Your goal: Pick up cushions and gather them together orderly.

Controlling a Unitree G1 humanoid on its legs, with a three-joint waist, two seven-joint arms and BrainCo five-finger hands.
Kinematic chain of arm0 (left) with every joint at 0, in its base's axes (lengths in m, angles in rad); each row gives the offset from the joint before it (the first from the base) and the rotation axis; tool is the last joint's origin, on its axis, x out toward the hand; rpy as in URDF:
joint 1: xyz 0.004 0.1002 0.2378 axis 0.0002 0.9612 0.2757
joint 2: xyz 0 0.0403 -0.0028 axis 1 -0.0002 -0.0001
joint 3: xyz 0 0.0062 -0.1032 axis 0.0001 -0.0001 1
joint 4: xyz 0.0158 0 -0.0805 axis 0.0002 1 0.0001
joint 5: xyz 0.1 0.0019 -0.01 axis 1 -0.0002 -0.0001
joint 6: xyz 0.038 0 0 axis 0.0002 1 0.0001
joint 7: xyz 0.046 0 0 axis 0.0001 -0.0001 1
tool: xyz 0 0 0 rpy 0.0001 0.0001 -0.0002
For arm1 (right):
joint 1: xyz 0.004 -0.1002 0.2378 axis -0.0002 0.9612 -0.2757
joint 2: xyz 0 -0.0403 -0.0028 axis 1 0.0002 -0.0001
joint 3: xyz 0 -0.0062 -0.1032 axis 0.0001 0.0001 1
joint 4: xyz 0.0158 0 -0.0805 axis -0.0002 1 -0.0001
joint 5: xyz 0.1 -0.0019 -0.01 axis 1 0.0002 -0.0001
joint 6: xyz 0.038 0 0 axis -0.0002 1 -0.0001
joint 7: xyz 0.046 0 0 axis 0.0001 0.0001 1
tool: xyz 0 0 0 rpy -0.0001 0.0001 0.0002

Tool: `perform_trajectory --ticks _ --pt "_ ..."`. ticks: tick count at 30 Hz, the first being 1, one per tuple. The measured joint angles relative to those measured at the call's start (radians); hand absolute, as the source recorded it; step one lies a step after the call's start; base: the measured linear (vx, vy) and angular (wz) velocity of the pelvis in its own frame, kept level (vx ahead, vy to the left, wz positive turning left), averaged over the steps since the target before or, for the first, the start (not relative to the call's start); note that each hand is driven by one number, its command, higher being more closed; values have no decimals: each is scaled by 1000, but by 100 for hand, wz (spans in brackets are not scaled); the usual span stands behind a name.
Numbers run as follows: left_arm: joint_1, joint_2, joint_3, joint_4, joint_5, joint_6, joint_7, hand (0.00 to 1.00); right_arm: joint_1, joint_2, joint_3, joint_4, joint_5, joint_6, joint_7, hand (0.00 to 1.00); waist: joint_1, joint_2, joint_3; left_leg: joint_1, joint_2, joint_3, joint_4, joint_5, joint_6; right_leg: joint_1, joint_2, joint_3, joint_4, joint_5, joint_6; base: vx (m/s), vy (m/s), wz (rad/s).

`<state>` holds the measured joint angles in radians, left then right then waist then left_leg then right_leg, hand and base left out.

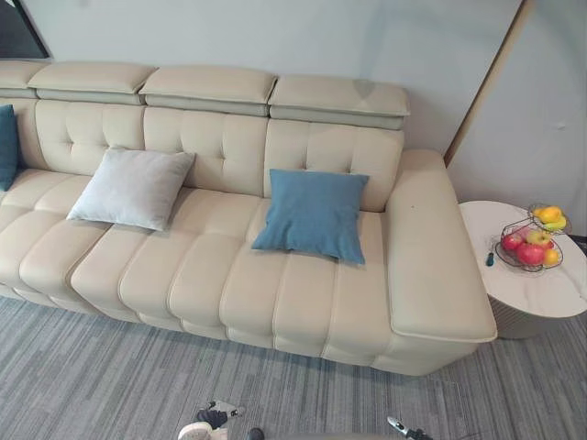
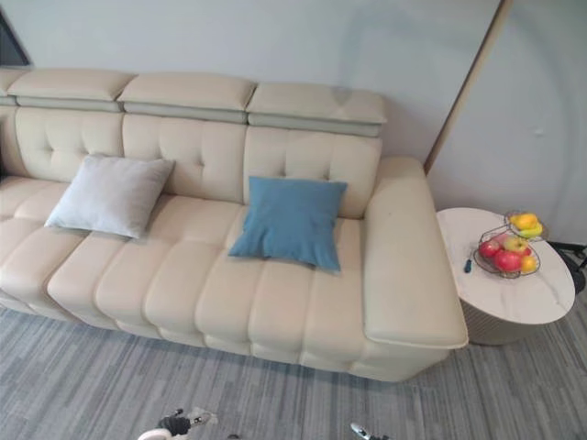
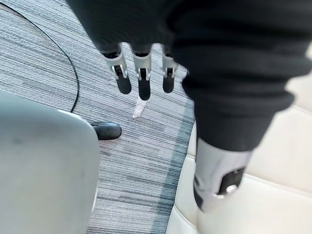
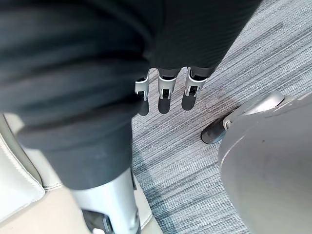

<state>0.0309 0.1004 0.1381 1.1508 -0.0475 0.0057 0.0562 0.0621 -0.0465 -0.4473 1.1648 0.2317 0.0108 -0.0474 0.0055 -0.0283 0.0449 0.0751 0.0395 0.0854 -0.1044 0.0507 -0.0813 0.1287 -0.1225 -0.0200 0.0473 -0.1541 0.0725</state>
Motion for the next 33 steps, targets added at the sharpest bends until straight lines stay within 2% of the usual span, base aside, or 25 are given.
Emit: perform_trajectory --ticks 3,7,9,11,12,13,14,16,17,18,19,20,21,22,23,24,26,27,28,29,30,31,32,33 --pt "-6 -6 1 -3 -45 1 0 0 -2 -1 31 -10 -38 9 0 0 -3 7 28 20 7 34 0 -3 -2 -3 4 31 14 0 0 -34 -4 -36" --pt "-10 -19 3 -6 -72 2 0 0 -6 -3 66 -28 -37 10 -2 0 -1 12 34 56 40 155 1 -28 -20 -48 36 146 43 2 -2 -30 -13 -82" --pt "-12 -29 35 -13 -70 6 -1 0 2 7 94 -59 -36 9 -3 0 -4 2 40 64 59 212 51 -63 -38 -75 60 227 64 4 -6 13 -52 -123" --pt "-19 -35 67 -24 -71 5 -1 0 -3 6 124 -59 -36 10 -3 0 6 -7 43 44 69 147 144 -110 -18 -115 76 326 84 9 -5 26 -92 -148" --pt "-23 -44 72 -24 -72 4 -1 0 -1 1 137 -74 -35 10 -4 0 -2 -1 44 26 77 129 182 -146 -16 -146 90 376 93 15 0 18 -68 -149" --pt "-29 -54 71 -24 -72 5 -1 0 0 -1 137 -90 -36 9 -4 0 -7 16 46 24 85 144 195 -176 -19 -162 104 408 93 25 5 16 22 -147" --pt "-35 -62 72 -25 -71 5 -1 0 -2 2 137 -94 -34 10 -4 0 -7 26 46 31 94 201 196 -197 -26 -187 120 464 94 41 11 -7 60 -175" --pt "-43 -71 72 -39 -71 6 -1 0 -13 9 145 -113 -35 11 -1 0 -3 25 42 40 102 327 197 -212 -25 -239 145 523 100 94 19 -23 42 -192" --pt "-49 -77 72 -40 -71 5 -1 0 -25 9 158 -114 -36 14 0 0 -2 22 47 49 108 397 197 -215 -23 -268 167 521 99 139 19 -7 9 -205" --pt "-58 -86 76 -46 -70 5 -2 0 -35 12 164 -120 -36 16 -1 0 3 22 49 56 125 470 207 -216 -22 -300 184 466 93 194 3 5 -17 -195" --pt "-60 -89 79 -54 -70 6 -2 0 -41 17 166 -126 -36 16 0 0 1 23 55 59 131 508 220 -217 -20 -312 181 402 87 205 -12 23 -52 -184" --pt "-58 -95 79 -78 -70 4 -2 0 -43 24 165 -129 -37 15 -1 0 0 13 58 77 132 560 228 -221 -15 -335 163 235 115 176 -61 6 -100 -151" --pt "-57 -101 79 -84 -70 -1 -2 0 -37 24 165 -128 -38 16 -2 0 -2 10 59 107 129 613 229 -226 -24 -355 116 -17 202 99 -92 0 -80 -137" --pt "-56 -104 78 -82 -70 0 -2 0 -31 21 165 -128 -38 15 -3 0 -5 13 61 124 129 643 229 -227 -25 -358 77 -139 242 70 -112 -31 -55 -112" --pt "-48 -109 79 -83 -70 1 -2 0 -19 18 158 -136 -37 8 -2 0 -6 17 61 152 129 689 229 -227 -25 -351 14 -293 289 42 -139 -22 -36 -83" --pt "-38 -111 80 -86 -70 0 -2 0 -19 16 158 -137 -39 6 -3 0 -5 19 61 169 130 714 229 -228 -27 -346 -7 -354 308 31 -133 -17 -111 -98" --pt "-28 -112 81 -84 -70 2 -3 0 -14 12 155 -138 -41 4 -2 0 -12 29 65 198 149 731 237 -224 -39 -342 64 -283 298 17 -122 49 -180 -95" --pt "-27 -112 82 -83 -69 3 -3 0 -15 7 154 -136 -43 3 -2 0 -9 40 71 199 166 731 266 -215 -52 -346 80 -264 298 11 -131 84 -205 -97" --pt "-28 -113 91 -85 -68 2 -6 0 -17 8 141 -127 -41 2 1 0 -6 33 68 172 207 721 380 -215 -54 -351 100 -232 301 1 -143 93 -233 -103" --pt "-30 -118 118 -89 -63 3 -12 0 -18 17 135 -129 -36 2 1 0 -5 36 75 123 271 690 554 -211 -45 -345 121 -198 294 -3 -147 100 -242 -104" --pt "-30 -122 146 -94 -63 2 -19 0 -23 12 137 -132 -36 2 2 0 -5 48 86 56 334 614 730 -189 15 -329 148 -170 287 -4 -152 108 -230 -91" --pt "-32 -128 163 -100 -65 2 -21 0 -24 5 140 -133 -36 3 2 0 -4 53 96 -1 355 527 849 -206 58 -319 172 -144 287 -3 -166 100 -170 -108" --pt "-37 -136 170 -107 -71 -1 -22 0 -30 -5 140 -131 -36 3 1 0 3 71 109 -84 329 372 968 -249 38 -301 203 -95 288 -7 -184 119 -139 -123" --pt "-36 -134 168 -114 -72 -1 -22 0 -35 -8 147 -125 -36 7 0 0 4 72 109 -144 271 274 996 -285 -6 -291 222 -56 284 -12 -193 111 -71 -133"
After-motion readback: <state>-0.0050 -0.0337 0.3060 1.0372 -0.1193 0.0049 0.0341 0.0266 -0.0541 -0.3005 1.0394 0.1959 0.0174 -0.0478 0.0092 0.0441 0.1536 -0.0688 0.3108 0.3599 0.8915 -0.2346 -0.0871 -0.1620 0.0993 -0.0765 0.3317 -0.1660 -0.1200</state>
